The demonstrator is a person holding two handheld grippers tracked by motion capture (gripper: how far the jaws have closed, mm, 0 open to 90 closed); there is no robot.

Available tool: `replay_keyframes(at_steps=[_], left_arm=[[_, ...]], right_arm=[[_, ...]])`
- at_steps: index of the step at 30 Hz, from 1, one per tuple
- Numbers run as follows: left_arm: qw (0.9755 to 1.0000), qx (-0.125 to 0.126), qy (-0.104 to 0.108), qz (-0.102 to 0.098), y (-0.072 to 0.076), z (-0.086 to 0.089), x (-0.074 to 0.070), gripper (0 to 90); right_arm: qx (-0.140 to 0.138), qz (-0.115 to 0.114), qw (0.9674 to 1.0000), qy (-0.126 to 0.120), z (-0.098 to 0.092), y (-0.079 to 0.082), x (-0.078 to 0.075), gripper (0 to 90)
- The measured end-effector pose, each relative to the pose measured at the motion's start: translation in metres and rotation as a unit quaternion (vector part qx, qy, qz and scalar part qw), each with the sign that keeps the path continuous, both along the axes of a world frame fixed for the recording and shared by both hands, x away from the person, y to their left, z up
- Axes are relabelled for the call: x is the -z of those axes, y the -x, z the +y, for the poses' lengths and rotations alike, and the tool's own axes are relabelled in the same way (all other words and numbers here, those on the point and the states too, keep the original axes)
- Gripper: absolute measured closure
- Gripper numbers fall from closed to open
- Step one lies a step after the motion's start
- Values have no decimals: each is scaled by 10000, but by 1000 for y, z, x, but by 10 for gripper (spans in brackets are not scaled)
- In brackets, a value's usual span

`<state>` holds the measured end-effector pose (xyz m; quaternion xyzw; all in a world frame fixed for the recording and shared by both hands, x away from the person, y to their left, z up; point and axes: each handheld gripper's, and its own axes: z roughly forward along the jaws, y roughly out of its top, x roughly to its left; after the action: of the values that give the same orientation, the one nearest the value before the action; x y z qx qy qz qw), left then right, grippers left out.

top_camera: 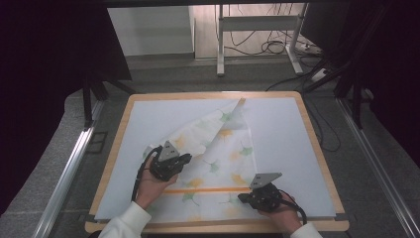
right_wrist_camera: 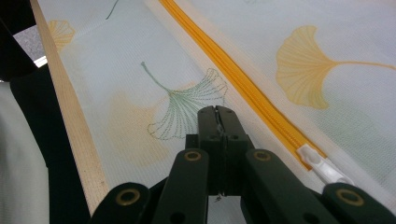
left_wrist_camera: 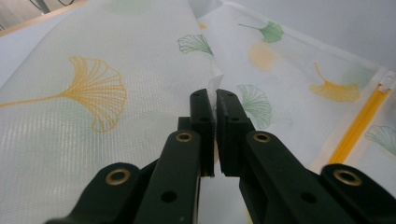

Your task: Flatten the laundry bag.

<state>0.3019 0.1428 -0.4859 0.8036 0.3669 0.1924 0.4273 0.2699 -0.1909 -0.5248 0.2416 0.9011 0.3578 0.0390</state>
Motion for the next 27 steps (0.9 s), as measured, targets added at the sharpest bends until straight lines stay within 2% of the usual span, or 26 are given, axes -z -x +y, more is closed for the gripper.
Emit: replay_keyframes(at_steps=[8, 21, 27], left_arm=[[10000, -75, -46, -27, -4, 5, 1, 873], [9995, -303, 109, -38, -13, 23, -3, 873], [9993, -342, 126, -45, -17, 26, -2, 872]], right_arm=[[-12, -8, 10000, 5, 0, 0, 0, 891], [-15, 8, 10000, -8, 0, 0, 0, 891], [-10, -4, 10000, -9, 0, 0, 0, 891]])
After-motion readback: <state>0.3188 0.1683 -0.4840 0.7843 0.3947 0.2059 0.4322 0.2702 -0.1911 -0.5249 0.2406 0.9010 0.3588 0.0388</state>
